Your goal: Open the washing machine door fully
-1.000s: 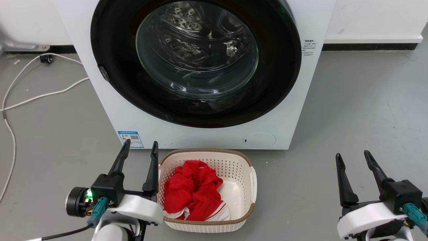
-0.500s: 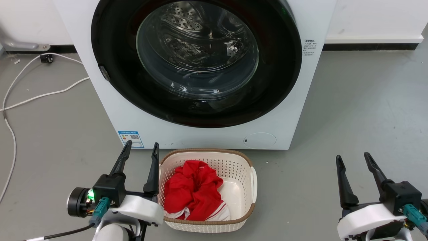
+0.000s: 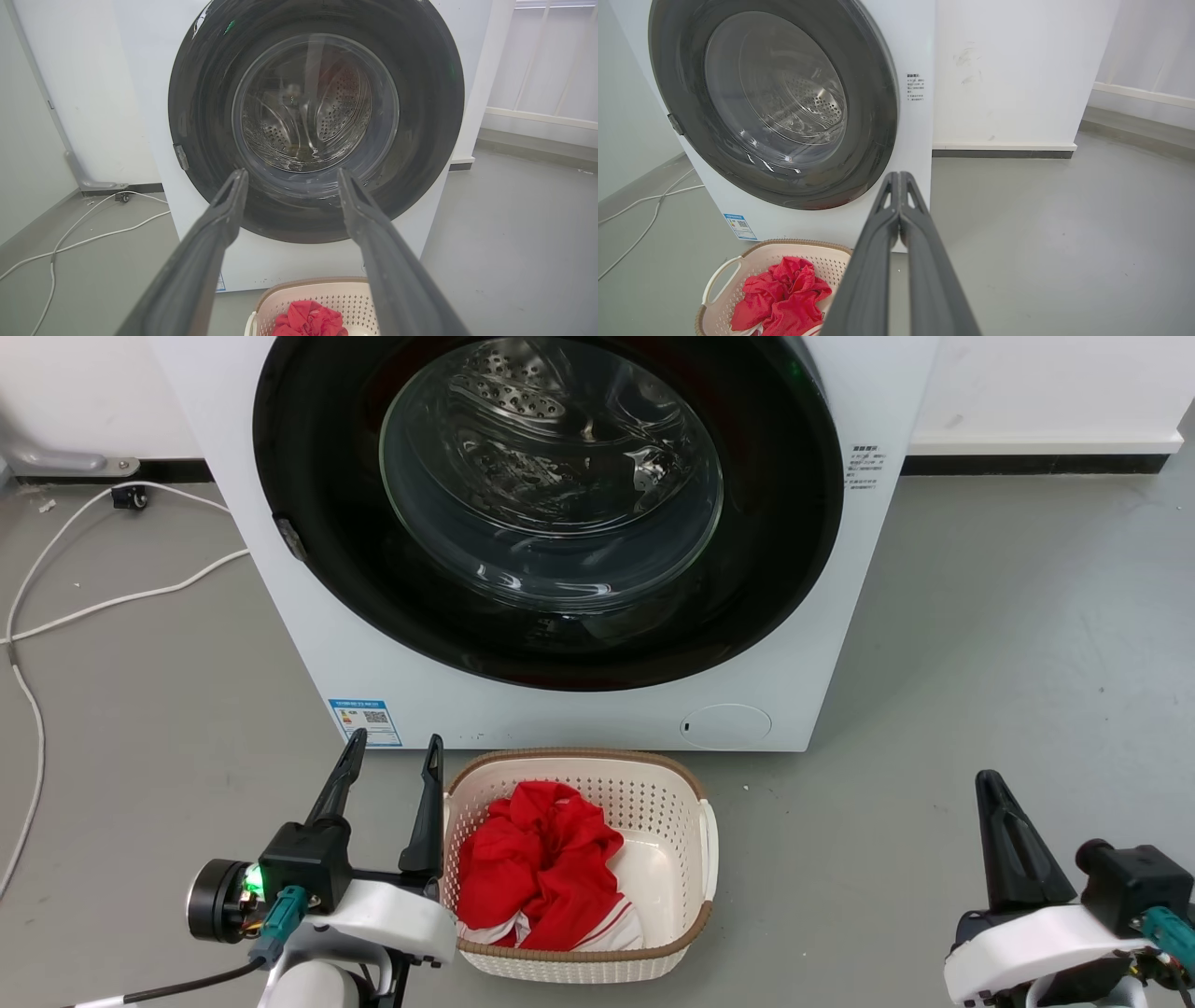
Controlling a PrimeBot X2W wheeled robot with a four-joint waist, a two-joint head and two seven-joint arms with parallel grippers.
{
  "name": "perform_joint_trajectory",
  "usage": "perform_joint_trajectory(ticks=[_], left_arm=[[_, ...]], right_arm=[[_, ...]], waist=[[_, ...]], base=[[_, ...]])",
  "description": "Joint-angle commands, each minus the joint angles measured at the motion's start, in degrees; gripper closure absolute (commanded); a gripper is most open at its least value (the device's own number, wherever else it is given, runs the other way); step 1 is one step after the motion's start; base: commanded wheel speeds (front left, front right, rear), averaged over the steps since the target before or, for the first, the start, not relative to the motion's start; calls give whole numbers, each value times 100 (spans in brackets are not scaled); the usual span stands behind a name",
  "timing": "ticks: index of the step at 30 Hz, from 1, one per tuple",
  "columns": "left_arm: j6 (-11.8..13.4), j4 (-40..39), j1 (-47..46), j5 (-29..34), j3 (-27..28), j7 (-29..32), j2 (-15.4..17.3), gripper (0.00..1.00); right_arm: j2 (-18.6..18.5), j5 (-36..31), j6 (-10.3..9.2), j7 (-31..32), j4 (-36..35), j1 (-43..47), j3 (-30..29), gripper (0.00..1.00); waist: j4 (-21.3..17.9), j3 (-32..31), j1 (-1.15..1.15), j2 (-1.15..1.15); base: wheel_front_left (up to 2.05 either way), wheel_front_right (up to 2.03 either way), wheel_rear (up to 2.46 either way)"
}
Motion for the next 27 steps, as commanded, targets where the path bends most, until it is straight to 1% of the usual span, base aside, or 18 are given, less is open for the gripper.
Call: perform_joint_trajectory(ticks=[1,2,3,7,8,10,11,15,18,22,23,24,27], left_arm=[[-31,5,-42,12,21,-14,-6,0],[-32,6,-43,9,20,-14,-7,0],[-33,10,-35,-12,26,-14,-15,0],[-37,6,-32,-25,30,-14,-19,0],[-36,3,-42,-43,36,-14,-18,0],[-39,-2,-57,-52,30,-14,-22,0],[-39,-2,-57,-52,30,-14,-22,0],[-30,-26,-82,-66,21,-14,-26,0],[-5,-55,-112,-71,21,-14,-30,0],[2,-106,-190,-79,31,-14,-32,0],[3,-122,-199,-78,34,-14,-32,0],[1,-136,-218,-81,28,-14,-34,0],[-14,-207,-320,-100,15,-14,-34,0]], right_arm=[[24,195,-3,-19,53,-32,-24,100],[24,324,-3,-48,72,-41,-27,100],[24,1443,-3,-100,306,-83,-97,100],[24,2899,-3,-174,543,-193,-31,100],[24,3605,-3,-212,636,-224,9,100],[22,4409,-3,-233,689,-303,41,100],[22,4409,-3,-233,689,-303,41,100],[20,6144,-3,-158,772,-512,24,100],[18,7184,-2,-48,837,-762,-116,100],[17,8049,-2,235,1042,-1210,-423,100],[-41,8163,-2,306,1133,-1339,-513,100],[-46,8417,-2,413,1232,-1500,-612,100],[-228,8745,-2,639,1601,-1961,-788,100]], waist=[[1,3,0,0],[2,3,0,0],[7,6,0,0],[14,26,0,0],[17,48,0,0],[19,72,0,0],[19,72,0,0],[22,140,0,0],[14,220,0,0],[2,371,0,0],[2,415,0,0],[7,464,0,0],[33,623,0,0]], base=[[0,0,0],[0,0,0],[0,0,0],[0,0,0],[0,0,0],[0,0,0],[0,0,0],[0,0,0],[0,0,0],[0,0,0],[0,0,0],[0,0,0],[0,0,0]])
